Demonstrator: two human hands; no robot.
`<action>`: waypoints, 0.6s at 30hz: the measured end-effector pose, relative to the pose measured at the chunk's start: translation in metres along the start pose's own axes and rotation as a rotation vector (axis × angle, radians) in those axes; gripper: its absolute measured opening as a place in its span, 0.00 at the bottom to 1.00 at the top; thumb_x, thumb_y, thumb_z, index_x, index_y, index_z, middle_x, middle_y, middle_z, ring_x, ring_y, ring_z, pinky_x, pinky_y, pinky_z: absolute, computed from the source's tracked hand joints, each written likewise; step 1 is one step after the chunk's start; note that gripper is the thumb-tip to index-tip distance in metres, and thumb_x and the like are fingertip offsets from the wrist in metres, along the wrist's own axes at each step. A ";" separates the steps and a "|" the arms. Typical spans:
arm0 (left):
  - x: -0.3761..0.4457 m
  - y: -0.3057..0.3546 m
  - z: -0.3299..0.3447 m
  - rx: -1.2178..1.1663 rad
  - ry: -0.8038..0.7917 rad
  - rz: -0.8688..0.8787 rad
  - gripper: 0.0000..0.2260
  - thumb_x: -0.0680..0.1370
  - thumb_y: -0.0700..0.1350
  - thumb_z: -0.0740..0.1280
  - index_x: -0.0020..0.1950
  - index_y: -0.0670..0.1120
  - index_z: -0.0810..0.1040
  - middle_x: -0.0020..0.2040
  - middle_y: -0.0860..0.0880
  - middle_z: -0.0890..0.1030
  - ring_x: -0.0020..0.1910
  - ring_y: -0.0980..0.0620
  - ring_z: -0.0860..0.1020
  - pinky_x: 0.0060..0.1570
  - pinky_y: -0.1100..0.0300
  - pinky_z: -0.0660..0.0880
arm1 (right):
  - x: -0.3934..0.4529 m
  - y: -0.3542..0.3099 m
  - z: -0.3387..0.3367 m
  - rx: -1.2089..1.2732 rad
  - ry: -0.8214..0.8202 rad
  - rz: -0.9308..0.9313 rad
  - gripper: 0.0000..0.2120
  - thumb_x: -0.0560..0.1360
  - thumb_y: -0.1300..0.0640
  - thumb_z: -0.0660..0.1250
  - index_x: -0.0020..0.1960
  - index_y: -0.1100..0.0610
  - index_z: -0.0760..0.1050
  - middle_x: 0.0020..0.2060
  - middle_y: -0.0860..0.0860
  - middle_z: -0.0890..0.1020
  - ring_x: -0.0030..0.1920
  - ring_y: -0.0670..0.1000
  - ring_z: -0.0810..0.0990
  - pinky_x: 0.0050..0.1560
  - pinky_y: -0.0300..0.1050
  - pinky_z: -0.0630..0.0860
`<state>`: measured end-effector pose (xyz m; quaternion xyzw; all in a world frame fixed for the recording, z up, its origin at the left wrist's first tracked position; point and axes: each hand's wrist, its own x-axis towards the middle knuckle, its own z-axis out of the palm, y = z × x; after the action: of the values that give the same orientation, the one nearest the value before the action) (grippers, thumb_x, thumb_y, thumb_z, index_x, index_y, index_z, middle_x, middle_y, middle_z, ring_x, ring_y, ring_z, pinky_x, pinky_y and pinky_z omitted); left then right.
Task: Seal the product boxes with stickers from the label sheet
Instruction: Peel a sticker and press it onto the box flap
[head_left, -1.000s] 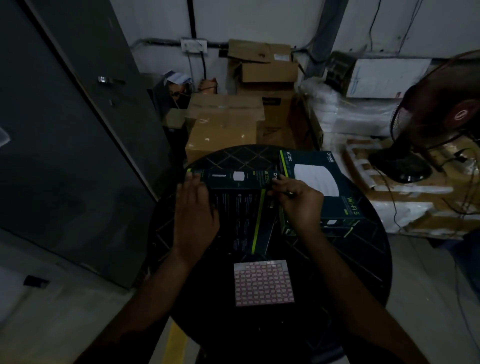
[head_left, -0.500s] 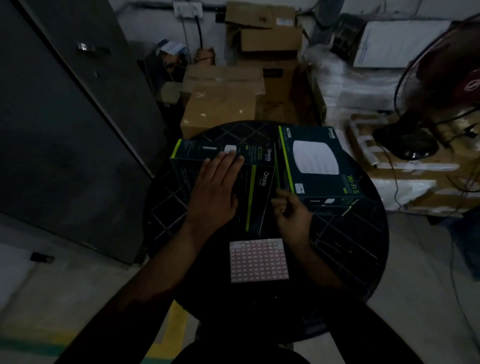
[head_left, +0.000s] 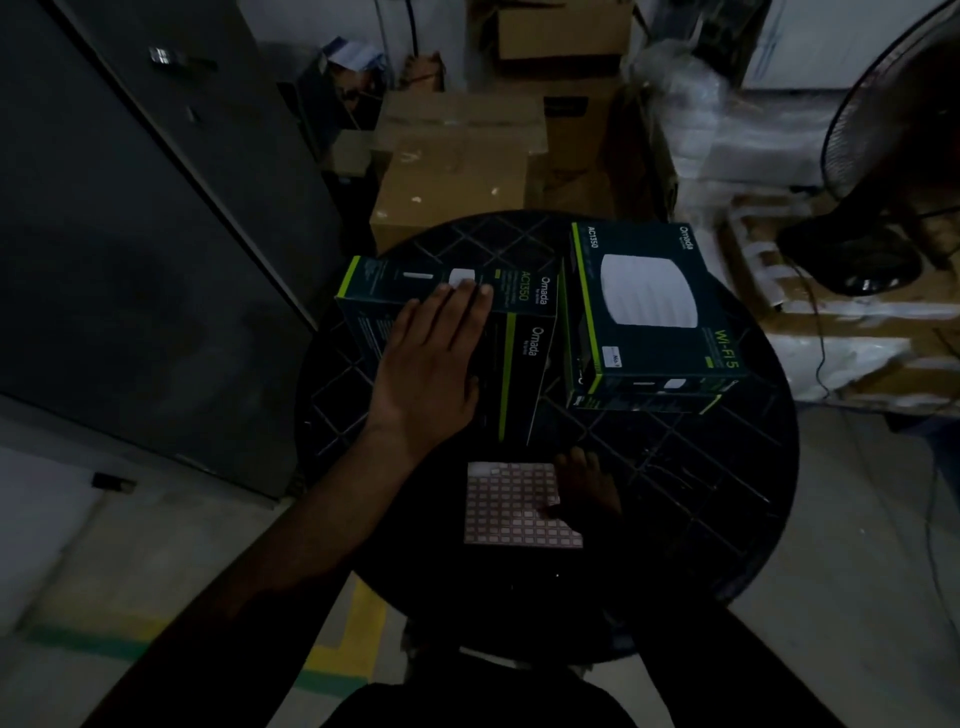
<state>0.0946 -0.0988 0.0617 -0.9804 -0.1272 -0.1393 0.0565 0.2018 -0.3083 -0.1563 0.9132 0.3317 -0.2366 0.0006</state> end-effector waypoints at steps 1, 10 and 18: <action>0.001 -0.002 -0.001 0.002 -0.008 0.010 0.42 0.72 0.54 0.65 0.81 0.46 0.50 0.80 0.47 0.57 0.78 0.44 0.56 0.76 0.46 0.54 | 0.002 0.001 0.001 -0.023 0.015 -0.010 0.36 0.68 0.38 0.74 0.69 0.52 0.65 0.67 0.51 0.67 0.68 0.55 0.65 0.61 0.54 0.72; 0.015 -0.018 -0.004 -0.052 -0.018 0.072 0.43 0.69 0.63 0.66 0.81 0.54 0.53 0.78 0.47 0.60 0.73 0.42 0.61 0.69 0.45 0.59 | 0.000 0.005 -0.017 0.514 0.004 -0.173 0.13 0.75 0.49 0.71 0.55 0.42 0.70 0.46 0.46 0.80 0.48 0.50 0.81 0.48 0.46 0.74; 0.034 -0.030 -0.012 -0.431 -0.063 0.049 0.09 0.75 0.56 0.69 0.55 0.63 0.79 0.79 0.52 0.59 0.75 0.44 0.55 0.70 0.41 0.54 | -0.032 -0.038 -0.137 0.853 0.228 -0.382 0.31 0.65 0.55 0.82 0.63 0.48 0.73 0.46 0.49 0.85 0.49 0.47 0.84 0.50 0.45 0.81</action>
<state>0.1151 -0.0642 0.0849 -0.9765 -0.0722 -0.1311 -0.1551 0.2163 -0.2766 -0.0145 0.7750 0.3647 -0.2458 -0.4539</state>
